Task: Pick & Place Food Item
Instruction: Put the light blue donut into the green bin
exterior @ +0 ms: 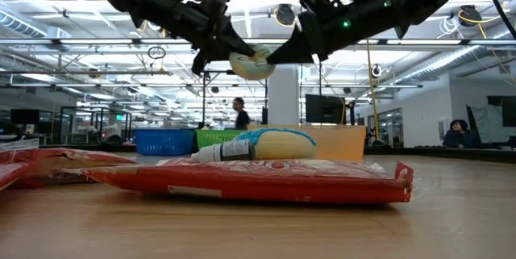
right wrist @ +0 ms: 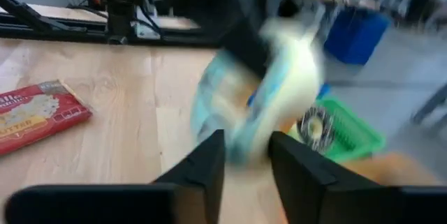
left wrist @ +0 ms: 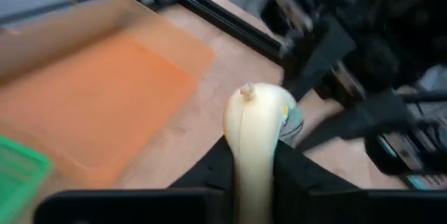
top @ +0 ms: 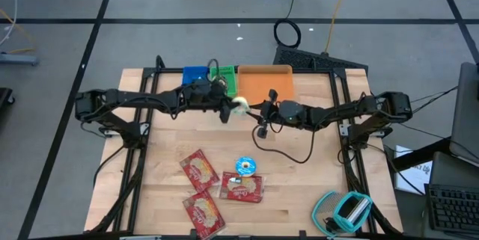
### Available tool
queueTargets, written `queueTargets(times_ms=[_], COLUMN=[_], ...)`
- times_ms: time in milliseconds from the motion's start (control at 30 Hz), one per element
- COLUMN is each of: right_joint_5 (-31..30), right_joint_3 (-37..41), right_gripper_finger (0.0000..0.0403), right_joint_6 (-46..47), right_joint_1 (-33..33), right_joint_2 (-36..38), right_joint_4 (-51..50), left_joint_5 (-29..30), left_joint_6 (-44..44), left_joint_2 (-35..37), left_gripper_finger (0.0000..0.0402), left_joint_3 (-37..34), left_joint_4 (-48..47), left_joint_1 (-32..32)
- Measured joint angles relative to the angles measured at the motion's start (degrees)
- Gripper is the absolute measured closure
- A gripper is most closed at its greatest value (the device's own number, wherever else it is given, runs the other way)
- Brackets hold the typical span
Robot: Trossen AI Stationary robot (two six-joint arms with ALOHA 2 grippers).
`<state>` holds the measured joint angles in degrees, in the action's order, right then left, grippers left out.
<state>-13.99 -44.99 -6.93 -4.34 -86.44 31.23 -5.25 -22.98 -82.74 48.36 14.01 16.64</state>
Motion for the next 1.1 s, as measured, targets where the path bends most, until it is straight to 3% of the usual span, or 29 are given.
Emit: queueTargets(times_ms=[200,367,600,867,1100], right_joint_5=[-2.02,-2.57,-2.5,-2.46,-2.4], right_joint_3=[0.07,0.1,0.11,0.11,0.11], right_gripper_finger=[0.0226,0.0196,0.0194,0.0201,0.0202], right_joint_6=[3.03,2.77,1.73,1.72,1.74], right_joint_1=[-1.31,-1.51,-2.4,-2.82,-2.82], right_joint_2=[1.19,2.89,3.9,3.86,3.86], right_joint_4=[-8.02,-11.44,-12.24,-12.64,-12.72], left_joint_5=[0.59,1.63,14.16,15.63,15.3], left_joint_6=[-1.55,-4.1,-7.7,-17.1,-19.56], left_joint_2=[2.13,2.21,-0.42,-9.79,-15.46], left_gripper_finger=[0.0391,0.0384,0.0392,0.036,0.0383], left_joint_3=[0.06,0.07,0.08,0.07,0.0], left_joint_4=[-0.54,-3.49,-4.06,-0.26,3.37], left_joint_1=[6.16,11.1,13.57,15.73,16.03])
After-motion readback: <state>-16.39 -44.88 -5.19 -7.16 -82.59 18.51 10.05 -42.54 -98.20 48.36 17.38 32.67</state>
